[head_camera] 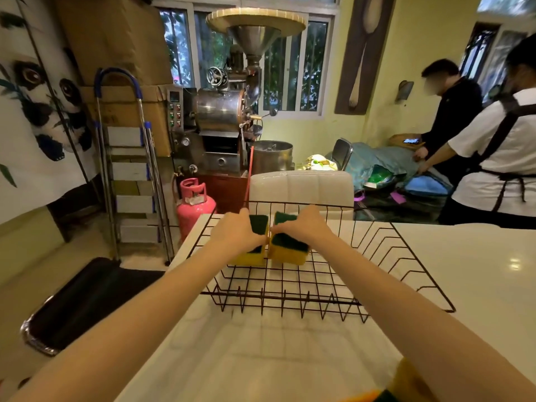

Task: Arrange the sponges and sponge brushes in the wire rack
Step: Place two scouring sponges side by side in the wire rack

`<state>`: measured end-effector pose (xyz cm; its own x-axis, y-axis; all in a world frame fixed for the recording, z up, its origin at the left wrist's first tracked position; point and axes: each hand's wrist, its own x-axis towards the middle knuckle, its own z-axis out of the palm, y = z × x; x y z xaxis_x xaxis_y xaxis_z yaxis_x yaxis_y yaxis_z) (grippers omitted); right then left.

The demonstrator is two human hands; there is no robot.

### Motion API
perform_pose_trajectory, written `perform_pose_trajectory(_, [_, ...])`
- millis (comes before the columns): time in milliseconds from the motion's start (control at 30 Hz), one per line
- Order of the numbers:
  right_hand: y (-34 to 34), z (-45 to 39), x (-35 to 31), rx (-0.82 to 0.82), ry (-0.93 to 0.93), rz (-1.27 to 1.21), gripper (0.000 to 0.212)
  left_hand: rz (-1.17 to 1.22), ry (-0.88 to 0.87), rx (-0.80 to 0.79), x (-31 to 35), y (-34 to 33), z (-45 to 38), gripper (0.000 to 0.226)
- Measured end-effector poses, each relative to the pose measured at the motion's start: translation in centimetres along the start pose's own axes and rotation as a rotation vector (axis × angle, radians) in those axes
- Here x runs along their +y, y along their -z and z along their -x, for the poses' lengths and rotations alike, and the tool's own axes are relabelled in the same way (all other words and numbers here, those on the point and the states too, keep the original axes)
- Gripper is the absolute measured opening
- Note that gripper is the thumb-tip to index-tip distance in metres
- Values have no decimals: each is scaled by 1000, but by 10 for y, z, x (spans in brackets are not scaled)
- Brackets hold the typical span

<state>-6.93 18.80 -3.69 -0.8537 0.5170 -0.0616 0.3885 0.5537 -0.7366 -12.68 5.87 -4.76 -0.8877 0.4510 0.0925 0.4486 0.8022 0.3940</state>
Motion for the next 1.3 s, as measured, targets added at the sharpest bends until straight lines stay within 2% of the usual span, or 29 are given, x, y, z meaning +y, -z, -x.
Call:
perform_pose_trajectory(200, [-22,-27,6,-12,-25,108,60,-247,-57,-29,3,-10,-18,65])
perform_pose_trajectory(333, [-22,-32,11,-53,-38,133,65,-293,-57,-52,3,-17,-21,66])
perform_pose_trajectory(433, [-19,-31,14,-106,-25,185,64,-276,-40,-63,2,-23,-18,60])
perform_pose_trajectory(600, [-20,-28,13,-118,-27,114,60,-281,-3,-12,4,-25,-15,51])
perform_pose_trajectory(733, [-22,-28,13,-164,1,136,48,-470,-68,-43,5,-29,-12,38])
perform_pose_trajectory(800, [-22,-27,14,-174,41,167,46,-542,-93,-70,4,-29,-14,40])
perform_pose_trajectory(967, [-13,-21,13,-227,78,147,37,-506,-77,-159,-9,-31,-28,39])
perform_pose_trajectory(1133, [-9,-13,12,-258,158,314,37,-584,-102,-81,-1,-27,-19,35])
perform_pose_trajectory(1200, [-8,-9,12,-256,190,380,39,-523,-104,-61,6,-25,-20,29])
perform_pose_trajectory(1300, [2,-2,12,-323,190,436,44,-385,-89,-133,14,-14,-19,28])
